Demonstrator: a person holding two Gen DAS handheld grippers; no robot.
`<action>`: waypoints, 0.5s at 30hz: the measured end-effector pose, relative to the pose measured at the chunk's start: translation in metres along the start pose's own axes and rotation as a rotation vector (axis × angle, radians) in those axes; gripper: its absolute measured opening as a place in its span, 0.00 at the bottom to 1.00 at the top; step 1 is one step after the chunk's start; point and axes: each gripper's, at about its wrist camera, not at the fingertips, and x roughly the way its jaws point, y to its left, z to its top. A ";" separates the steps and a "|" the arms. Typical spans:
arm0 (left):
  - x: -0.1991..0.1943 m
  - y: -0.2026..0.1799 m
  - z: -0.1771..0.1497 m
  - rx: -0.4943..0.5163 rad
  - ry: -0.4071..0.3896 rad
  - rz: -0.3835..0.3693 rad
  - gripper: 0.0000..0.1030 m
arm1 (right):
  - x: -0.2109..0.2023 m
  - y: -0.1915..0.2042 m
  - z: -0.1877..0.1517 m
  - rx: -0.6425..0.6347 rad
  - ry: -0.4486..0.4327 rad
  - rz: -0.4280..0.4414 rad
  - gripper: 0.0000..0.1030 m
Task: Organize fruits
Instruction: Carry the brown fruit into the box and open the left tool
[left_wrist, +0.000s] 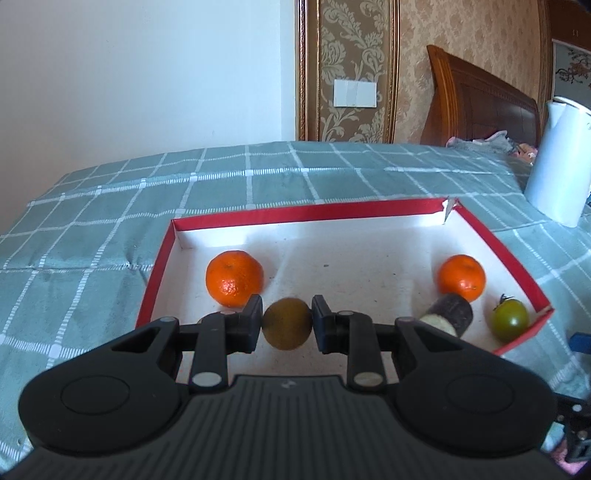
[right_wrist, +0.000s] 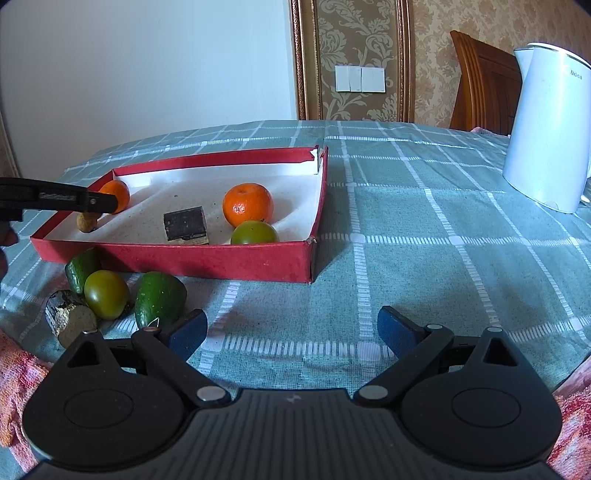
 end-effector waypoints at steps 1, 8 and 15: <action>0.003 0.001 0.000 -0.002 0.004 0.000 0.25 | 0.000 0.000 0.000 -0.001 0.000 0.000 0.96; 0.021 0.005 -0.002 -0.019 0.024 0.013 0.25 | 0.001 0.002 0.000 -0.016 0.006 -0.011 0.97; 0.022 0.004 -0.005 -0.012 0.014 0.017 0.26 | 0.000 0.003 0.000 -0.019 0.007 -0.014 0.97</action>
